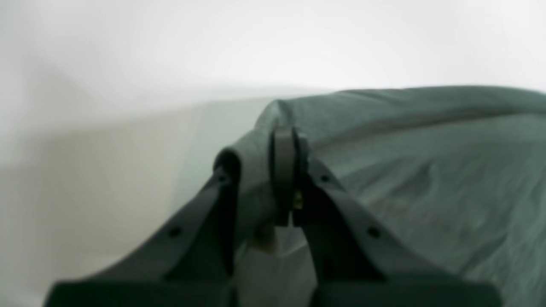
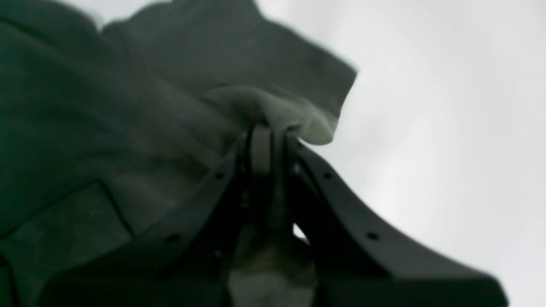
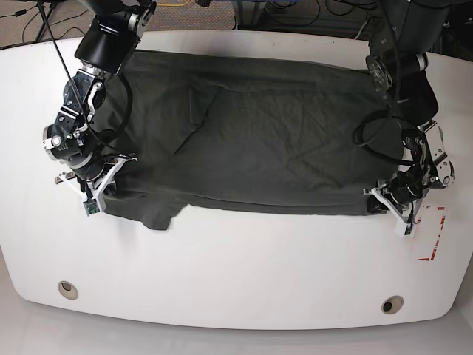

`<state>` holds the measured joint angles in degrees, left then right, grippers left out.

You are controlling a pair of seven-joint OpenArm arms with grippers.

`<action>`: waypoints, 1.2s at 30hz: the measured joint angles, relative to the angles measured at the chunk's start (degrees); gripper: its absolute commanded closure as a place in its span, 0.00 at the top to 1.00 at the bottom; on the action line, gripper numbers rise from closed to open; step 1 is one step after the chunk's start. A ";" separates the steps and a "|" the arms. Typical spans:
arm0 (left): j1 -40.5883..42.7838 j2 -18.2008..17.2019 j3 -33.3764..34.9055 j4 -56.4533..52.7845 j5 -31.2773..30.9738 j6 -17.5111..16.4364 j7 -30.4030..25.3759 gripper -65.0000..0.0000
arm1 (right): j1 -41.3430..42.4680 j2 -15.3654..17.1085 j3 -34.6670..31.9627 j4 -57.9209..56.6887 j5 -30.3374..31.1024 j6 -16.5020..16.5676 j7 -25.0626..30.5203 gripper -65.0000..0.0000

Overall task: Layout the t-shirt on the table in an organized manner, then fold the t-shirt properly
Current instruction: 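Lift the hem corners with both grippers and fold toward the collar, then lay the folded hem onto the collar edge and release both grippers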

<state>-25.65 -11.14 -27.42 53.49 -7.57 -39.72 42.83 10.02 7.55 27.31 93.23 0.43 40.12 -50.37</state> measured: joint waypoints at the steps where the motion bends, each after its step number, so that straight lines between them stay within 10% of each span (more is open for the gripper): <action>1: 0.55 0.04 -0.04 1.68 0.09 -0.02 1.09 0.00 | 0.07 -0.17 0.00 0.98 -0.02 -0.02 -0.87 0.03; 20: 10.21 0.00 -0.04 29.73 -0.70 -0.39 14.67 0.00 | -7.45 -2.54 -0.04 19.78 1.33 0.26 -9.62 0.03; 36: 24.61 -2.27 -0.04 44.26 -1.31 -0.61 15.50 0.00 | -18.71 -2.62 0.17 20.31 1.27 0.39 -9.57 0.03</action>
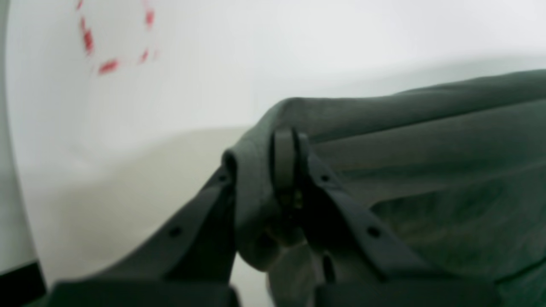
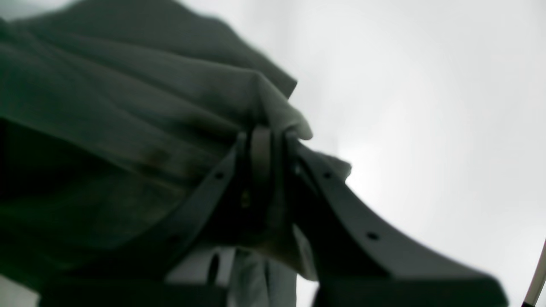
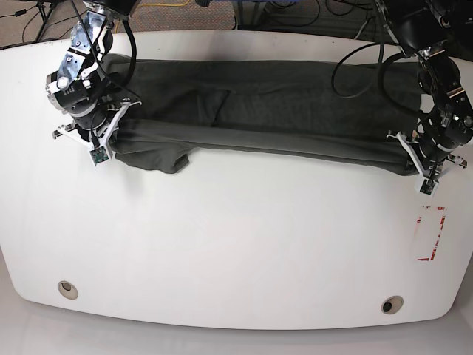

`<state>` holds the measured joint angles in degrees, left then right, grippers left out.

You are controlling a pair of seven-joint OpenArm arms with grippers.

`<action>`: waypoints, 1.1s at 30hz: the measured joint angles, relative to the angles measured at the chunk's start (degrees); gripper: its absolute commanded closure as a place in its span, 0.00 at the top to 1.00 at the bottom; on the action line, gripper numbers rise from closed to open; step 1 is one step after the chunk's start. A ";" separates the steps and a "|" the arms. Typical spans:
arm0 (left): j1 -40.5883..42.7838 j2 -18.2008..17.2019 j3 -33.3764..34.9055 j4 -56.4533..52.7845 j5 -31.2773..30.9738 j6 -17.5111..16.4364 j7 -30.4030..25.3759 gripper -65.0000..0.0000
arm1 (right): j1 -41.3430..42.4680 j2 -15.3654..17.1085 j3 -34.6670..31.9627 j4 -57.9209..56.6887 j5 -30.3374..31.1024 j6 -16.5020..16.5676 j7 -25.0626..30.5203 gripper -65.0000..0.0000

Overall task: Layout the t-shirt on the table in an organized manner, then fold the t-shirt properly
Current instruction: 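Lay the folded hem onto the collar edge and release both grippers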

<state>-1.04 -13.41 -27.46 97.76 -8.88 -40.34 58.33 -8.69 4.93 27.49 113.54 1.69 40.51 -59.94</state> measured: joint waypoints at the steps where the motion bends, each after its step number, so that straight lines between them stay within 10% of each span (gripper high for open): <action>1: 0.57 -0.02 0.00 0.04 0.00 0.00 -0.02 0.00 | -0.20 -0.02 -0.02 -0.02 0.02 0.00 0.11 0.03; 10: 5.77 -1.60 -0.02 0.15 -0.20 -0.02 -0.02 0.01 | -2.03 0.00 0.00 -0.44 0.02 0.00 0.57 0.08; 16: 7.50 -1.70 0.07 0.24 -0.17 -0.02 -0.04 0.02 | -2.03 0.07 0.11 -2.43 -0.39 -0.04 0.72 0.41; 27: 9.64 -1.90 0.39 0.24 0.63 0.02 0.20 0.60 | -3.78 -2.58 4.11 -2.08 -0.83 -0.20 -0.28 0.62; 33: 9.62 -1.90 0.39 2.54 0.74 0.09 3.52 0.63 | -3.54 -5.01 4.50 1.38 0.57 -0.52 -0.09 0.62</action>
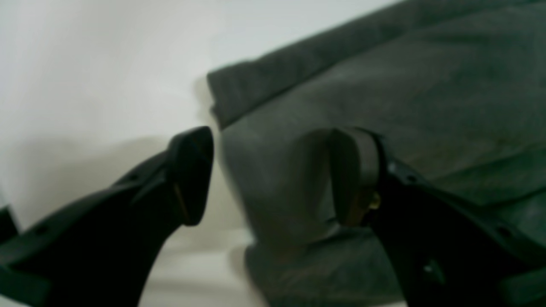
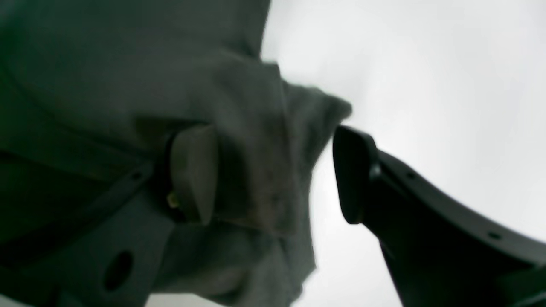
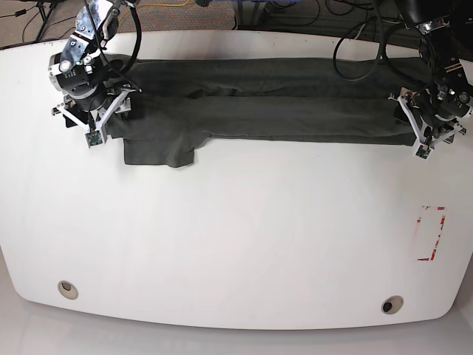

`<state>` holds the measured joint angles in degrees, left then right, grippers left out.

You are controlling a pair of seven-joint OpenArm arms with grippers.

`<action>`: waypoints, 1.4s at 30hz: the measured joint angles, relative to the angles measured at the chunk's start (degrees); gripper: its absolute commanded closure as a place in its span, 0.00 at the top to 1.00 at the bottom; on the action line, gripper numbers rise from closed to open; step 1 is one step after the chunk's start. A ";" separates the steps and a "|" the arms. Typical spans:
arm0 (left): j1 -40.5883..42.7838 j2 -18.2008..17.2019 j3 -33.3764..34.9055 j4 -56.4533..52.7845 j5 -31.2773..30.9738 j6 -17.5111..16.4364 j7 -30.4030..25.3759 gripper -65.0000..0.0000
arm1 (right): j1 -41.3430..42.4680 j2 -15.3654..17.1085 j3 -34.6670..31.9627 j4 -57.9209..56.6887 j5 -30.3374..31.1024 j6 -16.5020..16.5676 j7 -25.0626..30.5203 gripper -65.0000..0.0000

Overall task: Layout the t-shirt on the table in an organized manner, then fold the t-shirt properly
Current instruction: 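Lay the folded hem onto the collar edge and release both grippers, then grasp the folded strip's edge with both grippers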

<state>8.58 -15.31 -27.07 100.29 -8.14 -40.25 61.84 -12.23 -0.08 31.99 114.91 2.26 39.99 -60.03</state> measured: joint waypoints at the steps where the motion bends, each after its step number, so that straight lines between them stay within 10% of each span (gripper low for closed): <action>1: 0.00 0.00 -0.04 1.18 -0.07 0.11 0.28 0.63 | 0.04 -0.31 -0.04 0.09 0.83 0.11 -0.04 0.62; 19: -0.55 -1.29 -0.26 9.68 -0.33 0.13 -0.24 0.62 | 2.51 -0.46 -0.11 -0.83 13.20 0.09 0.07 0.60; 31: -1.44 1.18 1.57 -6.84 0.44 0.37 -2.78 0.15 | 2.38 0.11 -0.31 -11.04 13.00 0.00 3.21 0.15; 42: -1.64 -2.73 6.32 -14.88 -2.93 0.09 -12.31 0.13 | 0.74 1.95 -0.28 -19.56 13.25 -0.04 11.63 0.16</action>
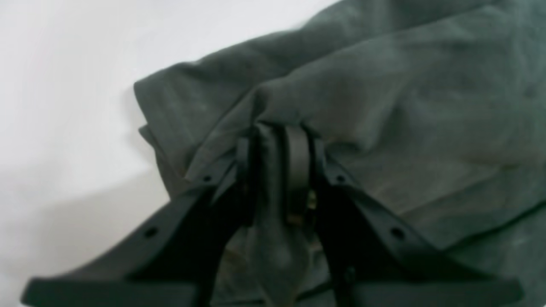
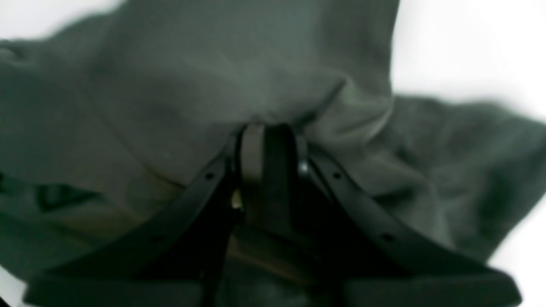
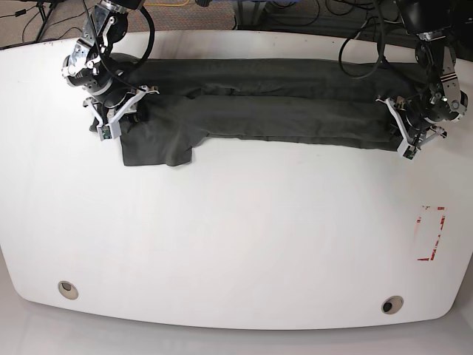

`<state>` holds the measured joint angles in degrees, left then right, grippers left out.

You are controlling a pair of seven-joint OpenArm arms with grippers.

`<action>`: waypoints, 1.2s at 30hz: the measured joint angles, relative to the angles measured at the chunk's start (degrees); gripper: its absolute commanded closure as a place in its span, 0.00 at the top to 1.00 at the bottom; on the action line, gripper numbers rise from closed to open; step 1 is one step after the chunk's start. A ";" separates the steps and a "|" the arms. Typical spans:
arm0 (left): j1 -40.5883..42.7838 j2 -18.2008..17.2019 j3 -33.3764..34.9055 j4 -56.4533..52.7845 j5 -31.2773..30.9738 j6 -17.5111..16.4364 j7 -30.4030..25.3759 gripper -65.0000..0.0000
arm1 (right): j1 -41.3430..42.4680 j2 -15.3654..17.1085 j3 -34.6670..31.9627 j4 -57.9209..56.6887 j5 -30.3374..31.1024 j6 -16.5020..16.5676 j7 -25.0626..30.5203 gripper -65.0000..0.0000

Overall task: Layout the t-shirt on the table in an organized manner, then fold the t-shirt properly
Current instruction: 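Grasp the folded strip's edge with both grippers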

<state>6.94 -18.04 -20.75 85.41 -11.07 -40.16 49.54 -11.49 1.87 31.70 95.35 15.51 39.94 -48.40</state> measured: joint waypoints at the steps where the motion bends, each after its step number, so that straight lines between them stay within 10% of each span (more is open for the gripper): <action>1: -0.09 -0.15 0.22 -0.37 -0.09 0.02 -0.09 0.13 | 0.04 0.74 -0.22 -1.01 0.04 0.20 1.01 0.16; 21: -6.36 -0.33 8.28 -5.90 0.50 0.50 -4.22 0.14 | 7.78 11.61 -0.26 -18.05 2.67 0.87 11.19 0.19; 31: -6.73 0.22 8.04 -4.11 0.33 0.33 -1.86 0.32 | 9.77 11.15 0.11 -6.14 -0.22 -0.02 0.28 0.82; 36: -6.97 1.33 5.40 -1.46 1.55 0.22 4.09 0.37 | 13.75 11.43 -0.07 -6.78 -0.15 0.13 0.33 0.92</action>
<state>-0.03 -16.71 -15.35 83.94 -9.52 -39.94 53.63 2.26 13.30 31.64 88.58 15.35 40.07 -48.07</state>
